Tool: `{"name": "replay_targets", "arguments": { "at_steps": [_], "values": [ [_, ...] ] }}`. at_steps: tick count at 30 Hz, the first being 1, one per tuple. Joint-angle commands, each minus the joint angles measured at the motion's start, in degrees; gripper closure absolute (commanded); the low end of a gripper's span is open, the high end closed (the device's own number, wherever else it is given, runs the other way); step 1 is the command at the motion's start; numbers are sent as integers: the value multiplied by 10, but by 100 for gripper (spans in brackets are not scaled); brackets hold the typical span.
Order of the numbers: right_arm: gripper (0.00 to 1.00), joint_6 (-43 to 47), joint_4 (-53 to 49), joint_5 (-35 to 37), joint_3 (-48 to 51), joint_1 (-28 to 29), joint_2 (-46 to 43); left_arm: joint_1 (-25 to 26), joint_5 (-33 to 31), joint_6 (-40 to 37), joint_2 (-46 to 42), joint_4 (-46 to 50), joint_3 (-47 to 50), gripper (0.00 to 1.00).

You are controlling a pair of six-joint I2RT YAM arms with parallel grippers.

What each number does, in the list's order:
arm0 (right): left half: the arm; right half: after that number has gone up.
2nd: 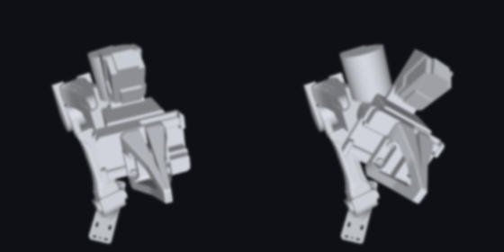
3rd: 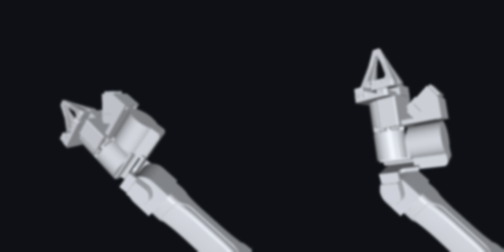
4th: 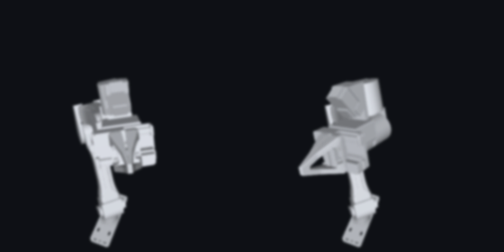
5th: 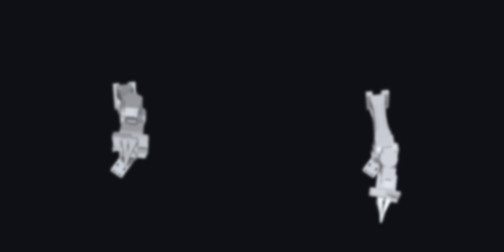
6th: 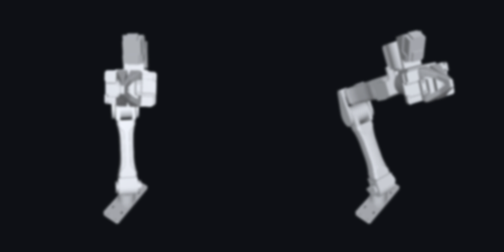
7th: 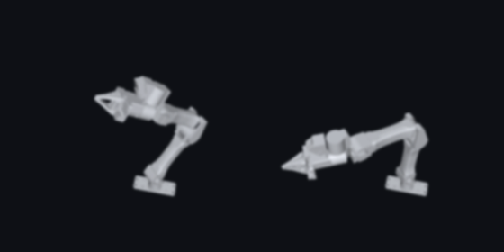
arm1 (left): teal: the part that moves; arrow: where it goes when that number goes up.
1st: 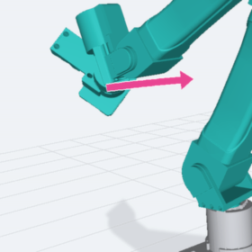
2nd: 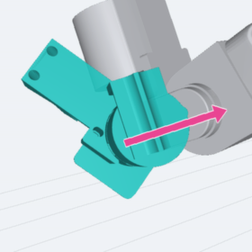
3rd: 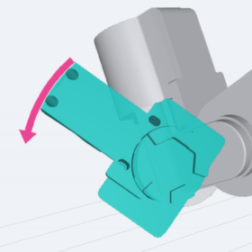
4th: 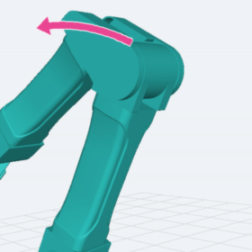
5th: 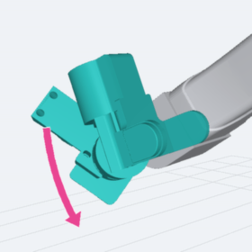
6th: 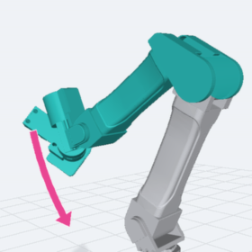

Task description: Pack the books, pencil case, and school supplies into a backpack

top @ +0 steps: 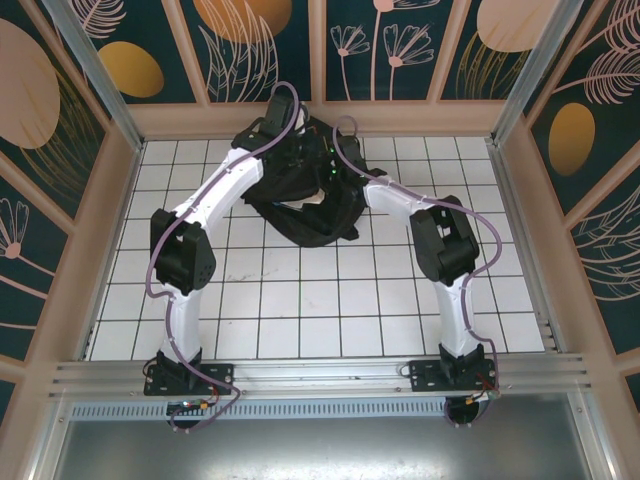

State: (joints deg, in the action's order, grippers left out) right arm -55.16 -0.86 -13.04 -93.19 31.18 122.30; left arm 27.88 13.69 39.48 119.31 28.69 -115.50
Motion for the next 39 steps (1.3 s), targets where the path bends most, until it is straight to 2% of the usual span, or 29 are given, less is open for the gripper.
{"name": "replay_targets", "arguments": {
  "at_steps": [1, 5, 8, 10, 16, 22, 26, 30, 35, 39],
  "values": [
    [40, 50, -9, 15, -11, -2, -46, -7, 5, -12, -15, -2, -16, 100],
    [31, 68, -35, -1, 7, -2, -69, -14, -1, -15, -11, -2, -18, 100],
    [20, 101, -95, 32, -14, -2, -72, -17, 0, -14, -11, -4, -20, 100],
    [20, 120, -129, 43, -31, -2, -69, -19, -2, -15, -13, -4, -20, 100],
    [20, 149, -175, 68, -49, 14, -85, -25, -7, -17, -15, -1, -21, 100],
    [21, 151, -87, 35, 38, 14, -147, -43, 18, -7, -24, -14, -17, 100],
    [33, 154, -57, 7, 71, 15, -154, -53, 48, -7, -24, -20, -30, 100],
    [45, 152, -12, -3, 110, 16, -179, -54, 47, -12, -27, -16, -41, 100],
    [43, 163, 45, 8, 154, 15, -243, -55, 33, -33, -27, 0, -39, 100],
    [41, 175, 75, 52, 201, 7, -320, -55, 30, -50, -31, 7, -16, 100]
  ]
}}
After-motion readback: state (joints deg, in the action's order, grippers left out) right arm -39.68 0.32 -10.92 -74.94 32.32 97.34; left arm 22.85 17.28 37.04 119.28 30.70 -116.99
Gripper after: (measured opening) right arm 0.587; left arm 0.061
